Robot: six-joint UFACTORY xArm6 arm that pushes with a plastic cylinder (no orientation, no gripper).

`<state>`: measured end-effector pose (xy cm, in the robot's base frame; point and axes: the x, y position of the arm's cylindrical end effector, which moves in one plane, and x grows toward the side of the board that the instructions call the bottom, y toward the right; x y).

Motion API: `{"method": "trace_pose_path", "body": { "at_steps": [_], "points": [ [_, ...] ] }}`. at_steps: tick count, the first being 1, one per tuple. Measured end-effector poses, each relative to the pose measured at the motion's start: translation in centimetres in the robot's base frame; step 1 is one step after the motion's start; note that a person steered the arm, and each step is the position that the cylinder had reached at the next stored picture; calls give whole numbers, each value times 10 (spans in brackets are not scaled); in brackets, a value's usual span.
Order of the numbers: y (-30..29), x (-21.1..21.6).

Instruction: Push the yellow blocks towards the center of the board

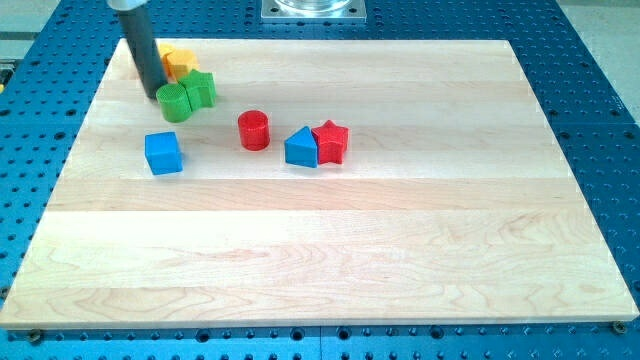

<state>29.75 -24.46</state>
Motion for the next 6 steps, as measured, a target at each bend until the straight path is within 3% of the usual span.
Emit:
{"method": "trace_pose_path", "body": {
  "at_steps": [1, 2, 3, 4, 5, 6],
  "points": [
    [-45, -68],
    [10, -64],
    [101, 0],
    [150, 27],
    [131, -15],
    [58, -36]
  ]
}}
